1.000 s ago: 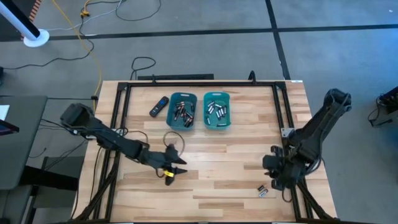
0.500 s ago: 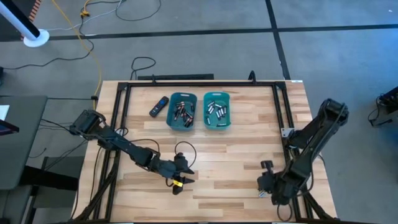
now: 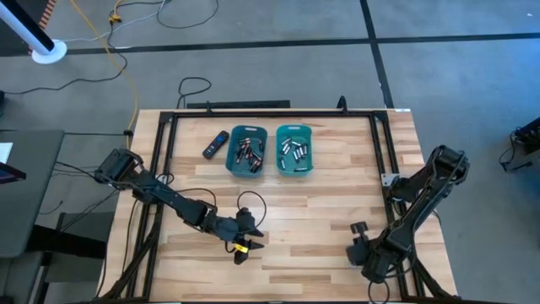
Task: Sort batteries
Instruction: Put the black battery into the blue bin
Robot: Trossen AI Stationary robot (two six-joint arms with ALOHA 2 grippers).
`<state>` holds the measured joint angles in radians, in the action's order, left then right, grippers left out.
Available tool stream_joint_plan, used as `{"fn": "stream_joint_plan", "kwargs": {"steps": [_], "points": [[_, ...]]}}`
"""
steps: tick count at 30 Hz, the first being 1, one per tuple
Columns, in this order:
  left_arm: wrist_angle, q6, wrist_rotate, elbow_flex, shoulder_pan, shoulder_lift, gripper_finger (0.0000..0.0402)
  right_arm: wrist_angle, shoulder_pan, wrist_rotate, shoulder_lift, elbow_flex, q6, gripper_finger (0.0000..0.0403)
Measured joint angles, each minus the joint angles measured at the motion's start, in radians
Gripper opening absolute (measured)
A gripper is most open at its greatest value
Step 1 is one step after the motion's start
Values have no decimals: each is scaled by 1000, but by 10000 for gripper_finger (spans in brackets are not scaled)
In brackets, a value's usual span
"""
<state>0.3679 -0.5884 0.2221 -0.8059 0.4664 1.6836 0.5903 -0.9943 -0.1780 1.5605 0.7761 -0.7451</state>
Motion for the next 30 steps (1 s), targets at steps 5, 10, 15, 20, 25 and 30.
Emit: {"fn": "stream_joint_plan", "kwargs": {"steps": [5, 10, 15, 20, 25, 30], "points": [[-1, 0, -5, 0, 3, 0, 177, -1, 3, -5, 50, 5, 17, 131], [-3, 0, -6, 0, 6, 0, 177, 3, 22, -2, 76, 7, -13, 96], [-4, 0, -3, 0, 6, 0, 177, 19, 56, 16, 56, 5, -6, 21], [-4, 39, 5, 1, 5, 0, 177, 56, 88, 14, -3, -2, -20, 15], [-3, 56, 12, 30, 3, -6, 177, 127, 136, -33, -101, -3, -58, 12], [53, 55, 45, 139, 3, -69, 177, 165, 214, -77, -203, 12, -71, 11]]}}
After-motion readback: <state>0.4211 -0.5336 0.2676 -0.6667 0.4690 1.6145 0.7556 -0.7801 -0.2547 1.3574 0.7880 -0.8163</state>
